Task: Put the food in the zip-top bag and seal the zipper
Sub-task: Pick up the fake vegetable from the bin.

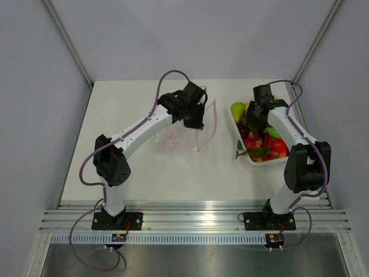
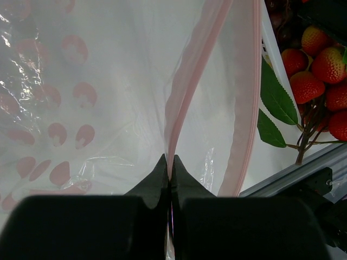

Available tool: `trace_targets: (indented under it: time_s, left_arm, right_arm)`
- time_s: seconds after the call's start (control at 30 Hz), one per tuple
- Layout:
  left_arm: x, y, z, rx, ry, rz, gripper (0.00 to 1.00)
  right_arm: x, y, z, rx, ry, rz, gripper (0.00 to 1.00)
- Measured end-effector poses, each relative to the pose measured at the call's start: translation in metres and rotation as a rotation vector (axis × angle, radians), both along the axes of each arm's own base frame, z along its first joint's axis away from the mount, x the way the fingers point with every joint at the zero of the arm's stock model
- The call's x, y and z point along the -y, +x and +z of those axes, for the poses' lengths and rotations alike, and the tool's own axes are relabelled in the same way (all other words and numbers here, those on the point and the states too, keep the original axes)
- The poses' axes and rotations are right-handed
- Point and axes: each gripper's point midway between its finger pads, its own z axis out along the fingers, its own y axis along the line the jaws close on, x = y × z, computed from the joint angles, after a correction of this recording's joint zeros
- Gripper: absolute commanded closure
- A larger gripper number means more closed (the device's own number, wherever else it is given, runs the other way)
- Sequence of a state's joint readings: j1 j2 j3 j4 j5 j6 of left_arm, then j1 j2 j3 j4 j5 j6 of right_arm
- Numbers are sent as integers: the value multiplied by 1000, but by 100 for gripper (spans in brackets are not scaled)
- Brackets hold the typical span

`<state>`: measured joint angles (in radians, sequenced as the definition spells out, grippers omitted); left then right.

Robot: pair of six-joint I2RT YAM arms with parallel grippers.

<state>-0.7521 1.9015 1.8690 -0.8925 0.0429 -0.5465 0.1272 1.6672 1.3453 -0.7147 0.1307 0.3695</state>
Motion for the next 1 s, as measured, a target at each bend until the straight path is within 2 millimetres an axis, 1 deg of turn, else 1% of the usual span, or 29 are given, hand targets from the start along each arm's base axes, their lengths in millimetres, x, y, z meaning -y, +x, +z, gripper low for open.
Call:
trace_targets:
  time_s: [0.1, 0.17, 0.3, 0.33, 0.47, 0.63, 0.73, 0.83, 1.0]
  left_arm:
    - [0, -1, -2, -3, 3, -2, 100]
    - [0, -2, -3, -6, 6, -2, 100]
    - [2, -2, -3, -2, 10, -4, 100]
    - [4, -2, -3, 0, 11, -4, 100]
    - [20, 5, -3, 13, 3, -13, 100]
    - [32, 7, -15, -6, 11, -15, 100]
    - [33, 7, -21, -17, 19, -13, 100]
    - [32, 6, -23, -22, 24, -14, 100]
    - [32, 6, -22, -20, 24, -21, 100]
  right_arm:
    - [0, -1, 1, 6, 1, -1, 68]
    - [1, -3, 6, 16, 2, 0, 68]
    - [2, -13, 22, 43, 0, 8, 68]
    - [3, -16, 27, 51, -1, 11, 68]
    - [5, -30, 45, 72, -5, 24, 69]
    - [5, -48, 60, 77, 2, 47, 70]
    - [4, -60, 72, 87, 11, 69, 70]
    - [1, -73, 80, 85, 29, 100, 70]
    - [-5, -89, 83, 56, 58, 140, 72]
